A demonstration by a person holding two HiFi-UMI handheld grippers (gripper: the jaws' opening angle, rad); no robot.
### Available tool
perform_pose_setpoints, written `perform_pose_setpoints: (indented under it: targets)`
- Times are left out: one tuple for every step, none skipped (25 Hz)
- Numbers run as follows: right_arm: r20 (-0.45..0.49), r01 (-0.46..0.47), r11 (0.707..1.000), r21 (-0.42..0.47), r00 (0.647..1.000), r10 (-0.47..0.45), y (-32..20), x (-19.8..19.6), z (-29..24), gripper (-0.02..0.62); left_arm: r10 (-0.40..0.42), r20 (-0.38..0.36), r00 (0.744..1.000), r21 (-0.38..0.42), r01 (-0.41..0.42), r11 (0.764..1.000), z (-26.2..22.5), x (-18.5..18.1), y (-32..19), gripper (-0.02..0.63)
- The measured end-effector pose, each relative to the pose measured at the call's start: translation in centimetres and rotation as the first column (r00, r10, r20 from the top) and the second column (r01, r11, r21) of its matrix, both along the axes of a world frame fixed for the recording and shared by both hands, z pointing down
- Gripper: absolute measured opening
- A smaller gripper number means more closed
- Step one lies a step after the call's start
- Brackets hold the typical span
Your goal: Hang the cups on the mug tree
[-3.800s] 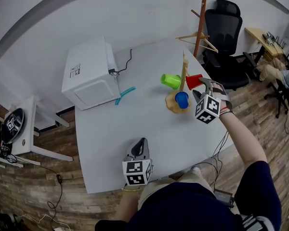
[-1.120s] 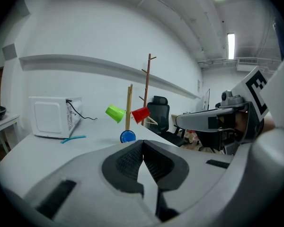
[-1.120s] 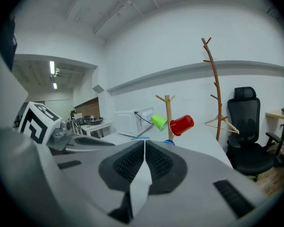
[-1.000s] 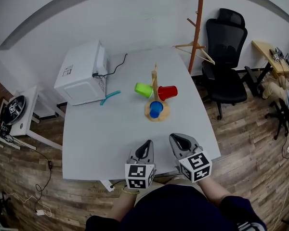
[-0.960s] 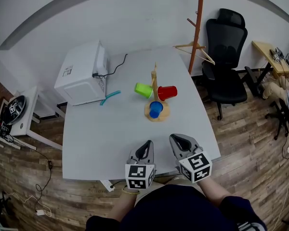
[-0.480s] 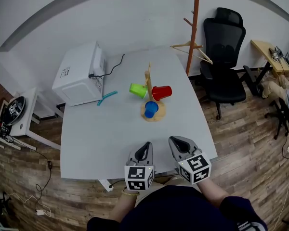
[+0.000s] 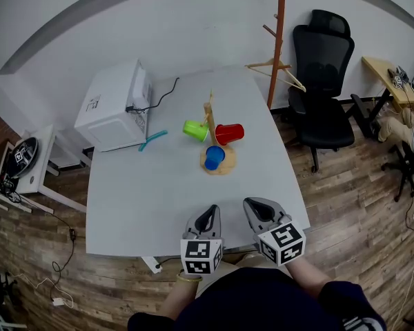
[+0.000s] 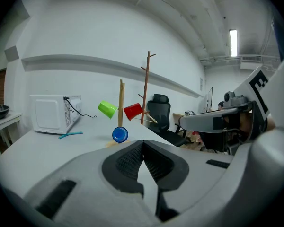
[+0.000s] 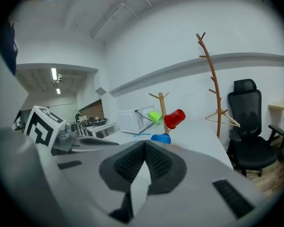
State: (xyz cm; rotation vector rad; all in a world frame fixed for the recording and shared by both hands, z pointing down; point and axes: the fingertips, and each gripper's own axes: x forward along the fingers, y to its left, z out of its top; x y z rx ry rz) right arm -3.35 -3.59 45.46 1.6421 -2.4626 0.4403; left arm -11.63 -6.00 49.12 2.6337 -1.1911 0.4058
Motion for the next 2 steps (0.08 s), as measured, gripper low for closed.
perform_pose_setpoints:
  targets:
    - [0.0,0.003,1.0,-0.001,1.0,-0.003,-0.01,0.1,0.08,0.028,-0.001,0.001,1.0,0.0,0.001,1.0,0.07,0.12,0.01,0.02]
    - [0.0,0.006,1.0,-0.003,1.0,-0.006,-0.02,0.2,0.15,0.028,-0.001,0.001,1.0,0.0,0.001,1.0,0.14,0.23,0.02,0.02]
